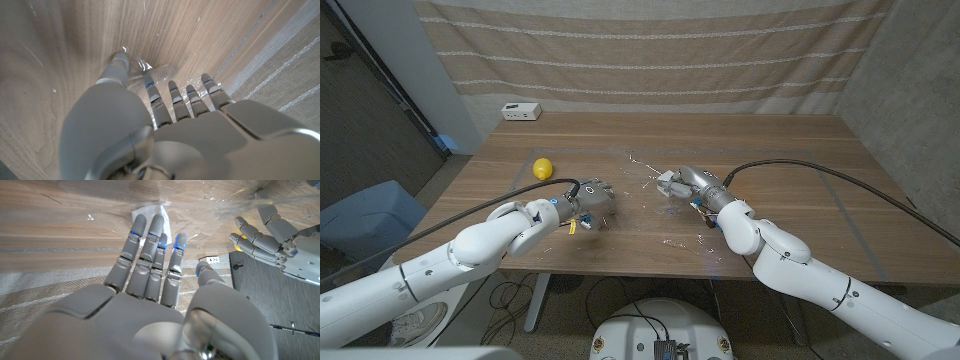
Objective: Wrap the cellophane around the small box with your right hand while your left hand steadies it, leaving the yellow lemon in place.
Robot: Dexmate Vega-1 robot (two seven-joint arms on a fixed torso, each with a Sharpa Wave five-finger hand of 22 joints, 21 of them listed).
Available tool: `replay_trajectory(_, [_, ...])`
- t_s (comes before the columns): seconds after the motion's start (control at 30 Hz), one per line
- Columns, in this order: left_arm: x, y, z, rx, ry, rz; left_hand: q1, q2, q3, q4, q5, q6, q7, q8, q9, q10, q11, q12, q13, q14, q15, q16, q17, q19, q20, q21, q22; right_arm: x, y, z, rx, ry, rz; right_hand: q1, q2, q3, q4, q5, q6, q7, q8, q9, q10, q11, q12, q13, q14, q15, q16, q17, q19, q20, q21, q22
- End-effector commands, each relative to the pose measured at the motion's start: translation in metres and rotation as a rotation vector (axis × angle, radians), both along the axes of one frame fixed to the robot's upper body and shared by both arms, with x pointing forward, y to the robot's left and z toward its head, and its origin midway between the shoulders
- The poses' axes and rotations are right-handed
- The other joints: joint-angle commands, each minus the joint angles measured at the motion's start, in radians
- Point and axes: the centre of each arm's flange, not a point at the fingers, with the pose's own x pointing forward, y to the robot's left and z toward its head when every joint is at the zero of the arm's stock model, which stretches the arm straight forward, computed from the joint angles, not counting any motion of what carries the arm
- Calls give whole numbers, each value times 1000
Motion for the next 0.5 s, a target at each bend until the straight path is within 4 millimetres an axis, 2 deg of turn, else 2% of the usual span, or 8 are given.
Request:
replay_trajectory(0.03, [4,4,-19,-76,-113,-26,42,43,-5,-8,-14,118,18,27,7,60,-9,14,2,56,-78,9,1,35,-6,10,3,1,1,2,-8,0,2,-9,-1,10,-2,1,5,2,-4,2,3,5,-3,2,-5,-4,-3,3,-1,4,7,2])
replay_trajectory(0.1, [4,4,-20,-95,-156,-26,73,62,-10,-12,-20,214,36,52,11,106,-12,21,2,91,-98,8,0,56,-13,15,4,0,1,2,-5,1,4,-10,-1,10,-2,0,5,2,-4,2,4,0,-3,2,-4,-5,-3,4,-2,4,7,2])
replay_trajectory(0.13, [5,5,-20,-108,-177,-30,82,66,-15,-13,-23,236,43,57,13,125,-29,23,1,107,-102,9,0,61,-15,16,4,0,1,2,-5,-1,2,-11,-1,11,-3,0,5,2,-5,2,3,-2,-4,2,-1,-6,-1,5,-2,4,7,2])
replay_trajectory(0.17, [5,5,-20,-124,-199,-32,92,73,-16,-13,-23,261,54,64,14,138,-24,24,2,119,-108,9,0,69,-18,18,5,0,1,1,-7,-2,2,-10,-1,12,-4,0,6,2,-5,2,4,1,-4,2,-1,-6,-1,5,-2,4,7,2])
replay_trajectory(0.2, [5,5,-20,-137,-220,-33,102,83,-15,-13,-23,270,65,65,16,147,-24,25,2,126,-104,9,0,72,-15,19,5,0,1,1,-6,0,2,-11,-2,12,-4,0,6,1,-5,2,5,1,-4,2,0,-6,-1,5,-2,4,7,2])
replay_trajectory(0.33, [4,4,-16,-196,-290,-31,109,90,-19,-10,-25,282,73,68,17,165,-23,28,3,142,-108,11,1,79,-18,21,6,0,1,0,-10,-1,-2,-13,-1,16,-5,0,8,2,-5,2,11,-6,-3,2,16,-10,5,6,6,2,11,2])
replay_trajectory(0.43, [3,2,-13,-240,-325,-30,110,94,-24,-7,-27,282,77,66,19,173,-23,28,3,155,-110,13,2,80,-17,21,6,-1,2,0,-19,0,-2,-15,-1,22,-8,1,9,2,-6,2,15,-3,-4,2,41,-22,13,7,27,-9,20,2])
replay_trajectory(0.5, [2,0,-10,-264,-344,-31,108,96,-26,-5,-27,281,78,65,19,174,-24,28,4,157,-109,13,2,80,-15,21,7,0,2,0,-28,5,0,-22,-2,30,-11,1,10,0,-9,2,26,-7,-4,2,92,-37,28,6,67,-48,37,2])
